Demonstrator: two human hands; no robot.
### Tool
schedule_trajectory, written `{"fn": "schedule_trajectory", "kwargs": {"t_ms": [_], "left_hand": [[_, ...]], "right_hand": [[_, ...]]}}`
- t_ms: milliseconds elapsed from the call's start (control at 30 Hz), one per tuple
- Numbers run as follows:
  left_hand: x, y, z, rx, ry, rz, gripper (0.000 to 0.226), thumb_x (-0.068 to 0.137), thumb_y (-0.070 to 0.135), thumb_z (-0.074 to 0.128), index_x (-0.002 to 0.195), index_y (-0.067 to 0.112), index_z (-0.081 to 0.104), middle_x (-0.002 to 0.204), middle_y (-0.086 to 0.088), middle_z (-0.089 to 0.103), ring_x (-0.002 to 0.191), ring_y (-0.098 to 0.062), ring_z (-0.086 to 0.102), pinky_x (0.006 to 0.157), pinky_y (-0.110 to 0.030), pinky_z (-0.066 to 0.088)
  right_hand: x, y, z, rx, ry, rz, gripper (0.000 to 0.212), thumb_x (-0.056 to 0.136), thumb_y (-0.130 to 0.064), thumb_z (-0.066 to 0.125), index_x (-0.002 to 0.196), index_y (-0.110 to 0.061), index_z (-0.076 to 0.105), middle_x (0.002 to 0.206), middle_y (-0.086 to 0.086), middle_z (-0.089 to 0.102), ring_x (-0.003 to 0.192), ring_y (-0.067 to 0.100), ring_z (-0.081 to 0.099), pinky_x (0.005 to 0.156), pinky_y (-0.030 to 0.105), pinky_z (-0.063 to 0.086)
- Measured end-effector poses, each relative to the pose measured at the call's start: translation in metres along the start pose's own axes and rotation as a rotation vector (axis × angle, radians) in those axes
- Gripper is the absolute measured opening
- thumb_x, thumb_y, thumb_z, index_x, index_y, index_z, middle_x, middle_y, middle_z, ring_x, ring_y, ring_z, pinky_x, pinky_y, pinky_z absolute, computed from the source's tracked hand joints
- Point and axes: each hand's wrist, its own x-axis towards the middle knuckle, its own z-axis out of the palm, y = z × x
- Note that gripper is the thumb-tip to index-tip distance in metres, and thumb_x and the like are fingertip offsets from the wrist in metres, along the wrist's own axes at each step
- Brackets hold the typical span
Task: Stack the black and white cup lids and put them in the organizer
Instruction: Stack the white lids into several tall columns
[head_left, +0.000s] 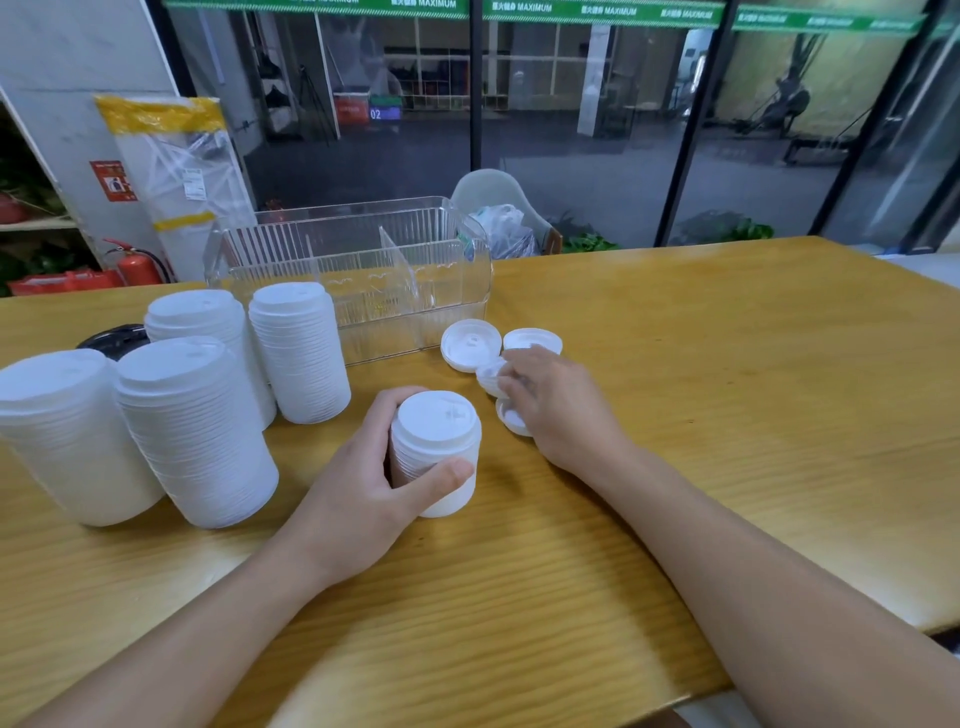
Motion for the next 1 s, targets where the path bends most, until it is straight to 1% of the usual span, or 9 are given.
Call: {"fn": "schedule_trajectory", "kwargs": {"t_ms": [100,167,433,533,600,633,700,800,1000], "left_hand": [[0.001,0.001,0.000,-0.001,0.000,0.005,0.061,0.090,0.048,0.083,0.141,0.039,0.053,0.128,0.026,0.070,0.121,0.003,0.066,0.088,-0.005,0.046],[0.001,0.000,0.000,-0.006,-0.006,0.002,0.061,0.089,0.048,0.084,0.141,0.039,0.053,0.128,0.025,0.070,0.121,0.001,0.066,0.089,-0.007,0.047],[0.004,-0.004,-0.002,0.003,-0.014,0.000,0.064,0.088,0.048,0.084,0.143,0.037,0.053,0.129,0.023,0.070,0.121,0.000,0.066,0.091,-0.008,0.048],[0.005,-0.004,-0.001,0.007,-0.020,0.003,0.065,0.088,0.049,0.084,0.144,0.036,0.053,0.131,0.021,0.070,0.123,-0.003,0.066,0.092,-0.010,0.049],[0.005,-0.005,-0.002,0.010,-0.022,-0.003,0.065,0.088,0.049,0.085,0.144,0.038,0.054,0.131,0.021,0.070,0.123,-0.003,0.066,0.093,-0.013,0.050],[0.006,-0.005,-0.002,0.006,-0.023,-0.006,0.065,0.088,0.049,0.085,0.144,0.038,0.054,0.131,0.021,0.070,0.123,-0.004,0.066,0.094,-0.016,0.052],[0.006,-0.006,-0.002,-0.010,-0.025,-0.017,0.067,0.088,0.049,0.087,0.144,0.038,0.054,0.132,0.017,0.070,0.123,-0.008,0.067,0.097,-0.025,0.053],[0.006,-0.009,-0.003,-0.025,-0.029,-0.021,0.070,0.088,0.053,0.090,0.146,0.039,0.053,0.135,0.015,0.070,0.126,-0.011,0.068,0.103,-0.038,0.056],[0.004,-0.008,-0.004,-0.046,-0.062,-0.005,0.074,0.086,0.050,0.088,0.150,0.040,0.052,0.141,0.013,0.069,0.133,-0.014,0.066,0.109,-0.047,0.056]], "right_hand": [[0.015,-0.007,0.004,-0.057,0.005,-0.057,0.019,0.107,-0.024,0.065,0.095,-0.020,0.079,0.122,-0.011,0.077,0.147,0.016,0.047,0.126,0.039,0.015],[0.024,-0.011,0.005,-0.034,0.036,-0.073,0.014,0.104,-0.032,0.069,0.098,-0.025,0.080,0.112,-0.017,0.075,0.144,0.008,0.046,0.128,0.042,0.010],[0.015,-0.015,0.011,0.136,0.034,-0.023,0.009,0.098,-0.032,0.078,0.091,-0.027,0.081,0.095,-0.013,0.077,0.106,0.002,0.056,0.110,0.035,0.036],[0.009,-0.015,0.002,0.380,-0.012,0.072,0.007,0.098,-0.026,0.078,0.092,-0.026,0.081,0.097,0.001,0.080,0.084,0.009,0.069,0.082,0.029,0.057],[0.007,-0.016,-0.007,0.462,-0.005,0.061,0.007,0.100,-0.024,0.078,0.095,-0.024,0.082,0.102,0.001,0.081,0.075,0.006,0.066,0.067,0.019,0.049],[0.007,-0.016,-0.011,0.493,0.022,0.046,0.007,0.101,-0.023,0.077,0.097,-0.022,0.083,0.103,-0.003,0.081,0.081,0.005,0.068,0.072,0.019,0.049],[0.008,-0.016,-0.019,0.649,0.080,0.045,0.007,0.102,-0.019,0.076,0.100,-0.014,0.082,0.101,0.001,0.081,0.096,0.016,0.074,0.085,0.033,0.059],[0.007,-0.018,-0.023,0.896,0.094,0.151,0.012,0.105,-0.017,0.072,0.105,-0.008,0.079,0.102,0.018,0.080,0.093,0.029,0.075,0.090,0.050,0.062],[0.006,-0.024,-0.015,1.142,-0.085,0.310,0.013,0.107,-0.016,0.068,0.105,-0.004,0.072,0.095,0.020,0.071,0.086,0.032,0.064,0.082,0.042,0.059]]}}
